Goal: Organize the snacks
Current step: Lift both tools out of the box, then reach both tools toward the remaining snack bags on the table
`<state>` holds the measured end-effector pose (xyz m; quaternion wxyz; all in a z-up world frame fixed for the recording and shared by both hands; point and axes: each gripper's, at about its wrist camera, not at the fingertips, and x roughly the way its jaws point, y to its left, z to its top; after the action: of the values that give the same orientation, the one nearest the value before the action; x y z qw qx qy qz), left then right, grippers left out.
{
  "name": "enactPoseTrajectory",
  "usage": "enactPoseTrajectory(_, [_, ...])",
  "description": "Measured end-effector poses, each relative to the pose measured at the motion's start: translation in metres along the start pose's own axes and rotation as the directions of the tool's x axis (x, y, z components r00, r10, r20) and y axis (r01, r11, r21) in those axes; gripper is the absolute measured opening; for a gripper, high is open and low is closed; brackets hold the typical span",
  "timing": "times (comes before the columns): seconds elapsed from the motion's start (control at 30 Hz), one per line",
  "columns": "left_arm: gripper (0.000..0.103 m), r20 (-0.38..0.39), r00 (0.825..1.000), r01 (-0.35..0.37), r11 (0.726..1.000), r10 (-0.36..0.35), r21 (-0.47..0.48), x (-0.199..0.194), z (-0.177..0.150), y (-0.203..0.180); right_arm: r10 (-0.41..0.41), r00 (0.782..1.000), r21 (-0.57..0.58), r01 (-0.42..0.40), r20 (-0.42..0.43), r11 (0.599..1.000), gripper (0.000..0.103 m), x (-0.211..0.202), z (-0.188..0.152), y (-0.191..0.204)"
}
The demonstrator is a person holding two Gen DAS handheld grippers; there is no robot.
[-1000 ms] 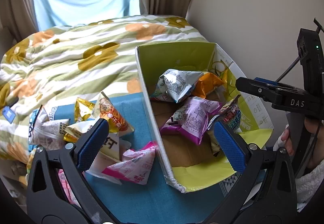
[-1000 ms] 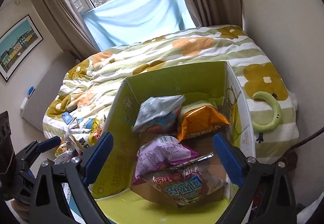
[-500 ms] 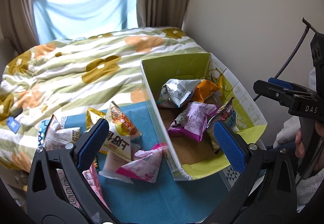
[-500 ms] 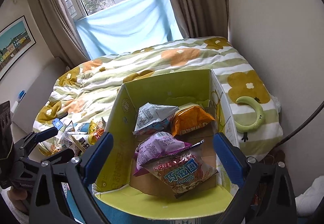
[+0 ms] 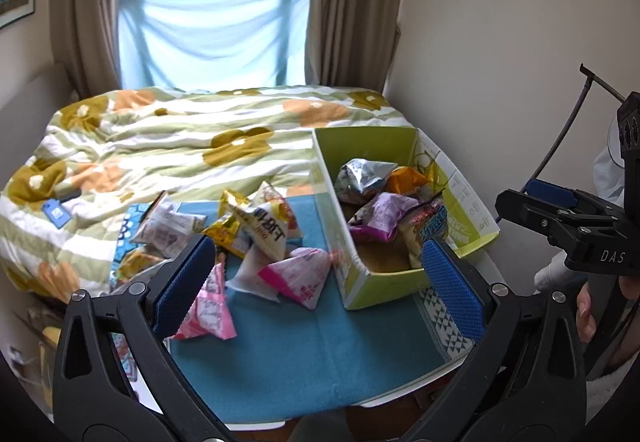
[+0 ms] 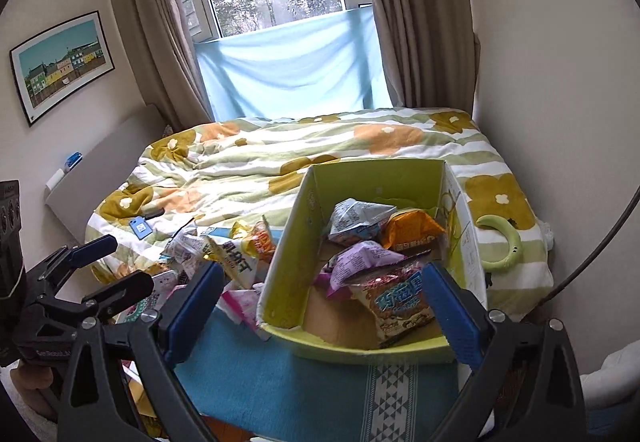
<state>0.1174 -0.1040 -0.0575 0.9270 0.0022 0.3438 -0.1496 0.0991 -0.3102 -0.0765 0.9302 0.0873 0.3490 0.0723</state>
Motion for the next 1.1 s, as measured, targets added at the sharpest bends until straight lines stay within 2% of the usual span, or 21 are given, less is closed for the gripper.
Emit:
enactPoseTrajectory(0.33, [0.102, -0.005, 0.991, -0.133, 0.988, 0.133, -0.083, -0.055, -0.046, 0.068, 0.059, 0.998, -0.036, -0.059, -0.016, 0.998, 0.098, -0.013, -0.037, 0.051])
enactPoseTrajectory(0.53, [0.102, -0.014, 0.987, -0.159, 0.981, 0.158, -0.115, -0.052, -0.055, 0.125, 0.098, 0.994, -0.026, -0.099, -0.042, 0.995, 0.098, 0.001, -0.051, 0.084])
enactPoseTrajectory(0.8, [0.102, -0.102, 0.984, -0.142, 0.99, 0.143, 0.015, 0.0, -0.046, 0.199, 0.132, 0.986, 0.009, -0.132, -0.103, 0.991, 0.098, 0.054, -0.06, 0.133])
enactPoseTrajectory(0.97, [0.102, -0.199, 0.976, -0.073, 0.993, 0.091, 0.094, 0.058, -0.044, 0.238, 0.141, 0.975, 0.058, -0.133, -0.173, 0.989, 0.098, 0.104, -0.065, 0.157])
enactPoseTrajectory(1.1, [0.102, -0.279, 0.959, -0.017, 0.99, 0.055, 0.138, 0.108, -0.049, 0.26, 0.15, 0.963, 0.096, -0.131, -0.226, 0.987, 0.098, 0.146, -0.074, 0.171])
